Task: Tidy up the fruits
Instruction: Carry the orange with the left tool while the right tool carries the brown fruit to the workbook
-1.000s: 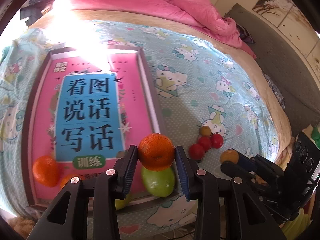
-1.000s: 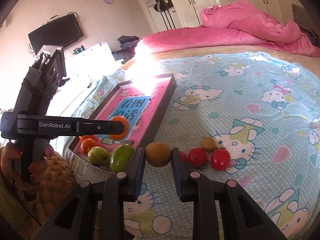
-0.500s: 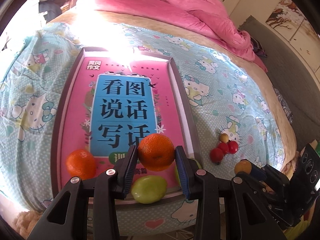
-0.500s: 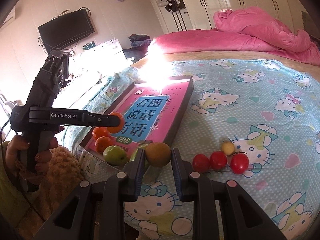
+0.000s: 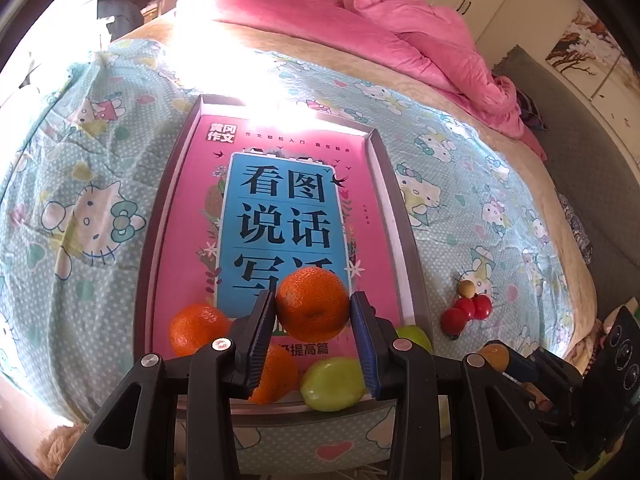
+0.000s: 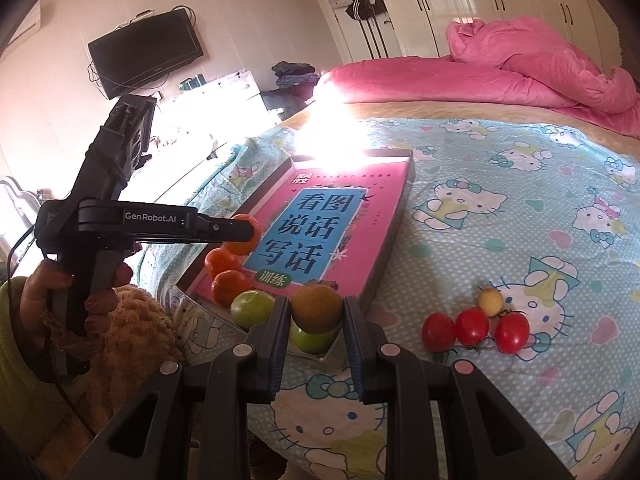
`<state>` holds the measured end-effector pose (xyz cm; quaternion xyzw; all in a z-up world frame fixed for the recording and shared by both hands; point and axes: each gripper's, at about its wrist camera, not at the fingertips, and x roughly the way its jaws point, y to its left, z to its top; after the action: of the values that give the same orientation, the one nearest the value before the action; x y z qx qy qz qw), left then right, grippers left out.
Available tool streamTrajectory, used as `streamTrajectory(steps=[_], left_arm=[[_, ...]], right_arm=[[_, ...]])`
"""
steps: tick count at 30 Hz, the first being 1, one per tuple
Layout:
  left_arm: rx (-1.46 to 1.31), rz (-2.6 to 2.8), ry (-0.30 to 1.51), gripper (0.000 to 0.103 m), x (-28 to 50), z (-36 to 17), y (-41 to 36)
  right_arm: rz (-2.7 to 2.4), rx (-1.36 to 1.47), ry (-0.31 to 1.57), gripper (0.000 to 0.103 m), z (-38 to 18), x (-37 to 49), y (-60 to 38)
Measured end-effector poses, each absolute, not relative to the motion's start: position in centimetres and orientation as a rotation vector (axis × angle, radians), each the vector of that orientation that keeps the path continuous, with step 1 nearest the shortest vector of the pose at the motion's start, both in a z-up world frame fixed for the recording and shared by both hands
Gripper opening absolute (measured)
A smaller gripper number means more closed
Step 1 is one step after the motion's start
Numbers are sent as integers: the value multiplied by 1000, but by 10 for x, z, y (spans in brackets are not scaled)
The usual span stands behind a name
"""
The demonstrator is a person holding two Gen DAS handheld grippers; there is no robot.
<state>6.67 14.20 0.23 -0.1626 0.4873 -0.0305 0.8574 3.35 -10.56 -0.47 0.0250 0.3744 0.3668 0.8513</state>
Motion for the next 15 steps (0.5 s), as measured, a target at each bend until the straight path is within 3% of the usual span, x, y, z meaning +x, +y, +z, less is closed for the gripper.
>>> streamTrajectory(steps=[15], left_arm=[[-361, -50, 1039, 40, 68, -7, 155]], right_arm=[[824, 8, 801, 27, -6, 33, -69]])
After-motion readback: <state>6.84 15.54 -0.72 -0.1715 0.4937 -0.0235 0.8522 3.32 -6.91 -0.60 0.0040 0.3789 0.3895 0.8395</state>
